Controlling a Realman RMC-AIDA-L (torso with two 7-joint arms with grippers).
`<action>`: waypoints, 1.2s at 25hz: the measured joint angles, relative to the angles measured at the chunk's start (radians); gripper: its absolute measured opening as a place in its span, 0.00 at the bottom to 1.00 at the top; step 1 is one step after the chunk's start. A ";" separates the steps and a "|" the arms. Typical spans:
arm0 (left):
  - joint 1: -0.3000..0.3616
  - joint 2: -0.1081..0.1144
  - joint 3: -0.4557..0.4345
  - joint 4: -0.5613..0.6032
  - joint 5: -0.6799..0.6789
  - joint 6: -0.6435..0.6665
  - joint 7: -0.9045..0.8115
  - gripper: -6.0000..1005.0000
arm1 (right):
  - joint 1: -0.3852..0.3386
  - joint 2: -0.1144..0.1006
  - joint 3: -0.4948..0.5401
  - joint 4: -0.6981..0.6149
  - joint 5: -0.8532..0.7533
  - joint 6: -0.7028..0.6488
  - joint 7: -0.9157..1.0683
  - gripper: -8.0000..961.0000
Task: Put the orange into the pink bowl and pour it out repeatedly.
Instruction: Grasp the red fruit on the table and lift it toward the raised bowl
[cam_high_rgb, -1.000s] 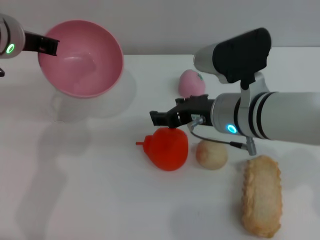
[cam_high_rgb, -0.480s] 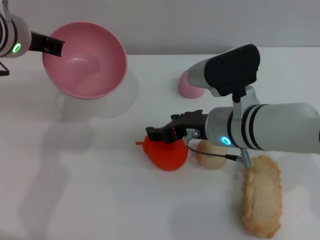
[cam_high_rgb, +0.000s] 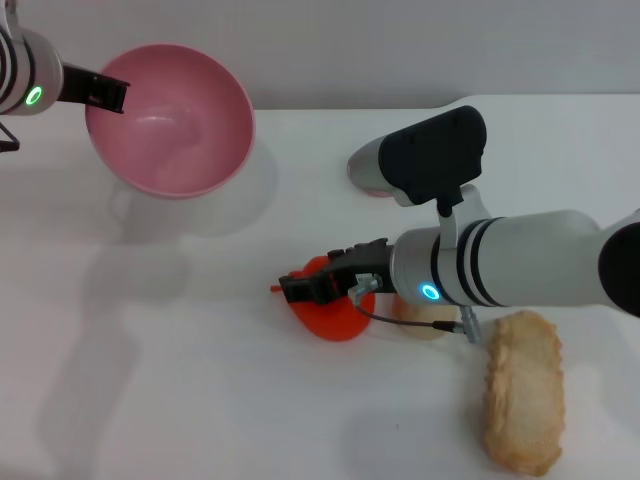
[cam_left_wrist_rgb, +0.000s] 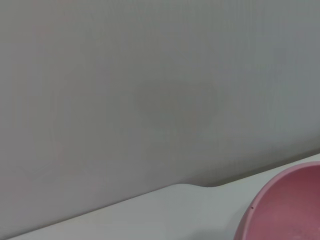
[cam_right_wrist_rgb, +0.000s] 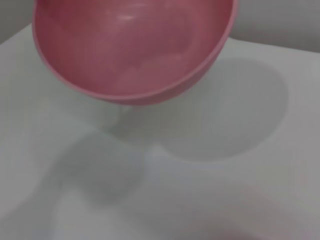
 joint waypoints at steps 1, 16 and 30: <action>0.000 0.000 0.000 0.000 0.000 0.000 0.000 0.05 | 0.008 0.000 -0.003 0.010 0.006 -0.001 0.000 0.68; 0.000 0.000 -0.007 0.000 0.000 0.000 0.025 0.05 | 0.037 -0.006 -0.003 0.036 0.029 0.024 -0.018 0.56; -0.001 0.000 -0.003 0.000 0.000 0.003 0.041 0.05 | 0.000 -0.010 0.026 -0.074 0.019 0.065 -0.049 0.21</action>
